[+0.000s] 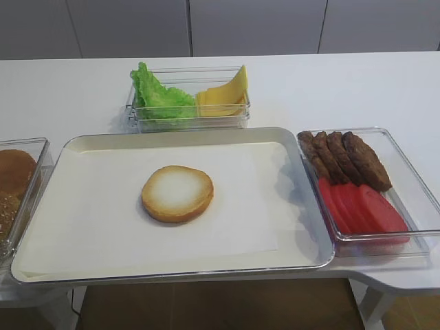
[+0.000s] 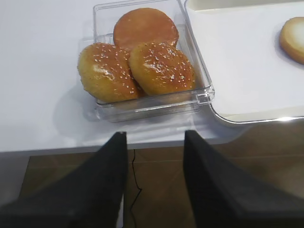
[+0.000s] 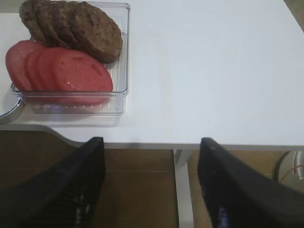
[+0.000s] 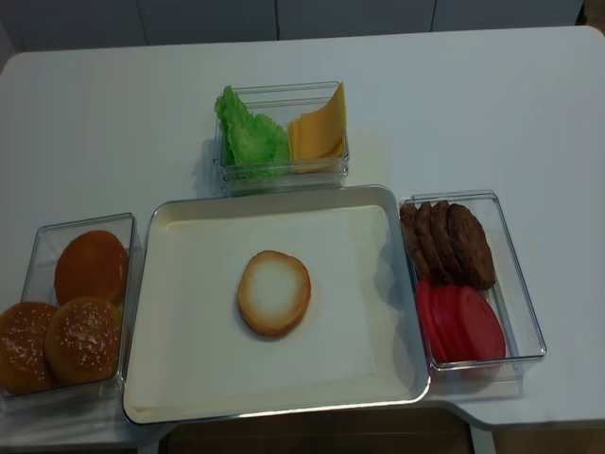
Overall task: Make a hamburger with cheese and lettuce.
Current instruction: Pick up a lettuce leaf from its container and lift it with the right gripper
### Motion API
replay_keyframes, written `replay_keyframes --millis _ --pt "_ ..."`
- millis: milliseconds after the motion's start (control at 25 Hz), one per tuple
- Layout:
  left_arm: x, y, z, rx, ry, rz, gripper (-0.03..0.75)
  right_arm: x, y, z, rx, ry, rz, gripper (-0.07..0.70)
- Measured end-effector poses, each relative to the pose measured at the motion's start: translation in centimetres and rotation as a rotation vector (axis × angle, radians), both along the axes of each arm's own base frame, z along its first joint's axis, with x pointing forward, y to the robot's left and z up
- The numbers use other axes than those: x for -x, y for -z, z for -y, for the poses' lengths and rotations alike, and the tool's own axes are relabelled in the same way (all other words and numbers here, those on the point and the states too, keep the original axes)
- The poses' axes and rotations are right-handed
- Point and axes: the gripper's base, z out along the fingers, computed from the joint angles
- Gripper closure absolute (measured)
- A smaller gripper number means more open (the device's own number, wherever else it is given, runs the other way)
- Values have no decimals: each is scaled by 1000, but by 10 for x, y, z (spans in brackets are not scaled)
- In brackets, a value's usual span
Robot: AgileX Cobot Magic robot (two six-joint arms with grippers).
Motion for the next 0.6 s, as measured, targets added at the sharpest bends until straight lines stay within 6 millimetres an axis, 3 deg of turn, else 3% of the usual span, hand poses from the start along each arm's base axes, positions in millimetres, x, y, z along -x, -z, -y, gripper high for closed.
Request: replay_keyframes --millis 600 --pt "0 0 0 0 0 0 416 0 0 0 0 0 0 163"
